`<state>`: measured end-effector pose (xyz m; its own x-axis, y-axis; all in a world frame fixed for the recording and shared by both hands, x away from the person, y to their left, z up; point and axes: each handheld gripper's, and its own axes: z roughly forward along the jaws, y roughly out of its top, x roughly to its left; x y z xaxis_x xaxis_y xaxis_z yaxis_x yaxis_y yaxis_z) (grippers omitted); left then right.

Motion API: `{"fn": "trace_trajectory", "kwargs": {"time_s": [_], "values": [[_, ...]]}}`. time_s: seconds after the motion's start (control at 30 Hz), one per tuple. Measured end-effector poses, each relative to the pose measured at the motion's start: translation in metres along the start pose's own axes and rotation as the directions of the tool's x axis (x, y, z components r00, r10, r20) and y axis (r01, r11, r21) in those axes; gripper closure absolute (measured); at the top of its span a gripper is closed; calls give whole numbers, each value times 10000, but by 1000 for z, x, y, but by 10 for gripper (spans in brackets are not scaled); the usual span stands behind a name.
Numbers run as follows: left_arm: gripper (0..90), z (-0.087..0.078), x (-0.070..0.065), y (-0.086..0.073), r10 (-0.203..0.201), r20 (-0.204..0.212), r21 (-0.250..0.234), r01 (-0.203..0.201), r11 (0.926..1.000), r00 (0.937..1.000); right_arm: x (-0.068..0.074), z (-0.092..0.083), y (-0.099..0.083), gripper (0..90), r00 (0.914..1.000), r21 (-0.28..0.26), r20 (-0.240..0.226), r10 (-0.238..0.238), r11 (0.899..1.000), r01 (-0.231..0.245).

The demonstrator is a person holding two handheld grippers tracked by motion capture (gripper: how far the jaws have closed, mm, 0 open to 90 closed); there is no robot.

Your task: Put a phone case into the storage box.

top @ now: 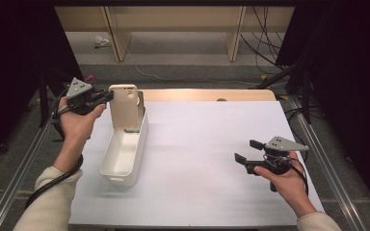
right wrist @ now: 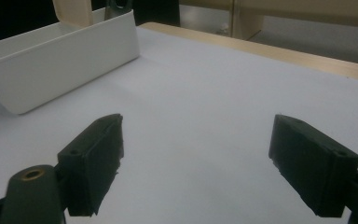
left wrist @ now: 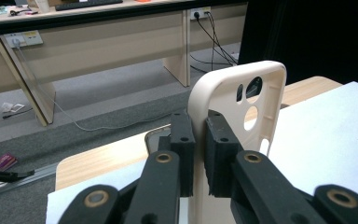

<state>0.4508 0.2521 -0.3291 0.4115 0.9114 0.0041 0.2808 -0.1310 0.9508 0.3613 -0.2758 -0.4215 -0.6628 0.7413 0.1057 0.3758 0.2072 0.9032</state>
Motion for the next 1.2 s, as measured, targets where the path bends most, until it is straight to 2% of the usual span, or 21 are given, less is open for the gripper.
{"fn": "trace_trajectory", "kwargs": {"time_s": [0.57,1.2], "values": [[830,15,3,-8,18,36,272,-19,9996,10000,0,0,0,186,10000,12,-15,-7,10000,7],[830,34,10,-24,-296,190,611,284,9977,9994,0,1,-1,185,10000,53,-51,39,10000,-39]]}}
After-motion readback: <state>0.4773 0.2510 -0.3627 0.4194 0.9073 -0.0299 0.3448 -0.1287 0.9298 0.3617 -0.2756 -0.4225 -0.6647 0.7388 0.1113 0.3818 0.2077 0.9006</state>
